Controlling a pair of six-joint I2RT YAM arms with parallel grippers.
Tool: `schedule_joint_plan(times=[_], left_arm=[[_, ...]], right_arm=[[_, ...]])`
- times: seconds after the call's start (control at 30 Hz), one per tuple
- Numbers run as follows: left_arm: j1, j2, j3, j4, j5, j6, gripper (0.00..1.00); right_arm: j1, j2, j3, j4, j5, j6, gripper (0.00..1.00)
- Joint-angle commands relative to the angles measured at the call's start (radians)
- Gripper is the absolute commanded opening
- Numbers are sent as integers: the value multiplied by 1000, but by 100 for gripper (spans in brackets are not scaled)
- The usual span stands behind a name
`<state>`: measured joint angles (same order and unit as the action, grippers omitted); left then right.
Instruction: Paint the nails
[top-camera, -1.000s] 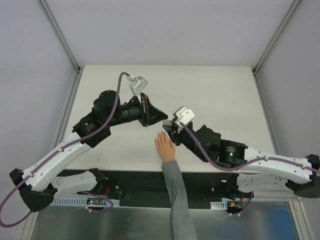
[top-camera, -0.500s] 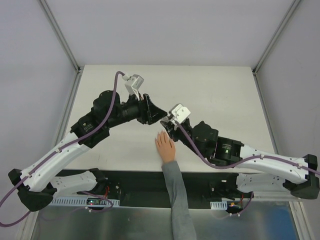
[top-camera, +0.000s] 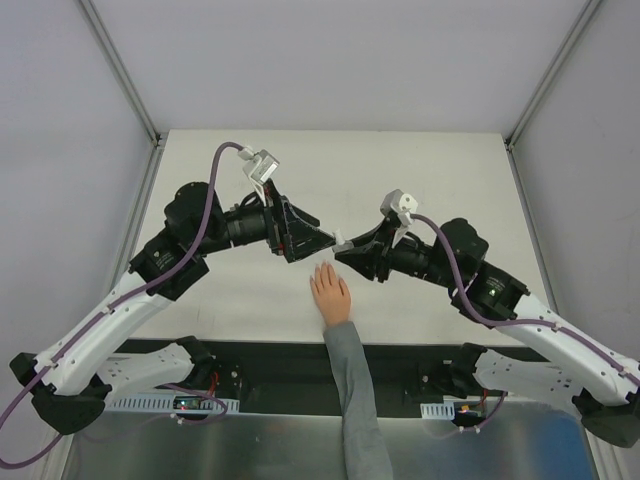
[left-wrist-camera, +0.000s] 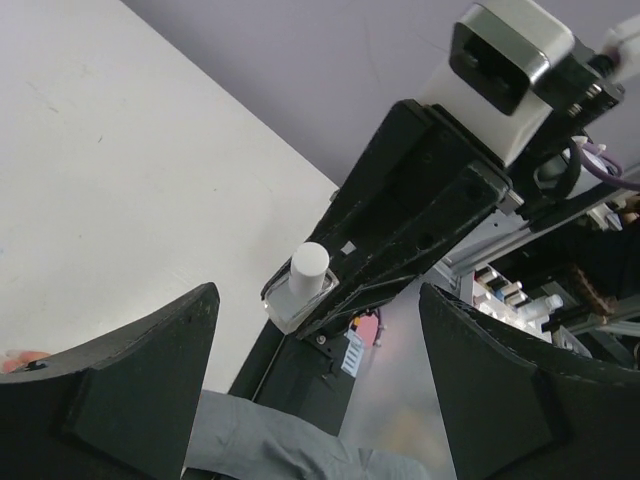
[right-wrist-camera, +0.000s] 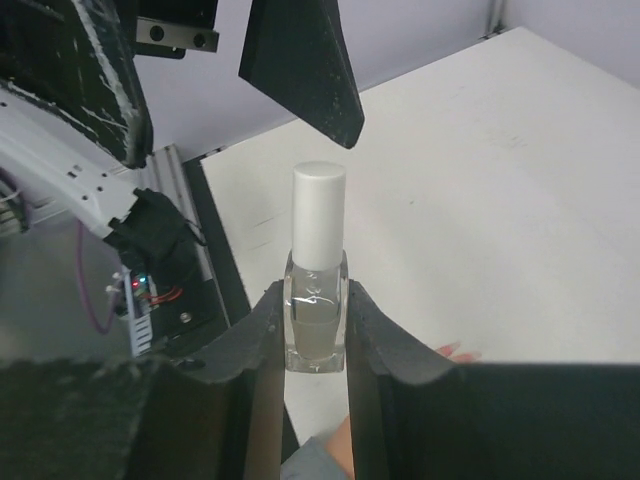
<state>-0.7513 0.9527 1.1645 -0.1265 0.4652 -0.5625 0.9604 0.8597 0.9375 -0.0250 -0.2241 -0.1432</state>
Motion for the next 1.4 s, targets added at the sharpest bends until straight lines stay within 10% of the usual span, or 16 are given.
schedule_joint_plan(times=[0.0,0.73,0.97,1.07,1.17,1.23,1.37], left_arm=[[20,14,-8,114,168,-27,77],[18,118,-20,277,411,-102,35],[18,135,-12,252,372,-86,0],[0,130,27,104,161,-36,0],[-109,127,75,-152,-354,-2,0],[-117,126,72,-159,-399,-39,0],[-117,130,101,-159,-373,-42,0]], right_arm=[[-64,-28,-5,43,-271,99,1],[-106,-30,-14,111,-242,131,0],[-101,-24,0,97,-152,120,0],[-24,-18,26,41,55,76,1],[236,50,82,-26,657,-56,0],[329,143,151,-12,902,-163,0],[363,176,161,20,910,-183,0]])
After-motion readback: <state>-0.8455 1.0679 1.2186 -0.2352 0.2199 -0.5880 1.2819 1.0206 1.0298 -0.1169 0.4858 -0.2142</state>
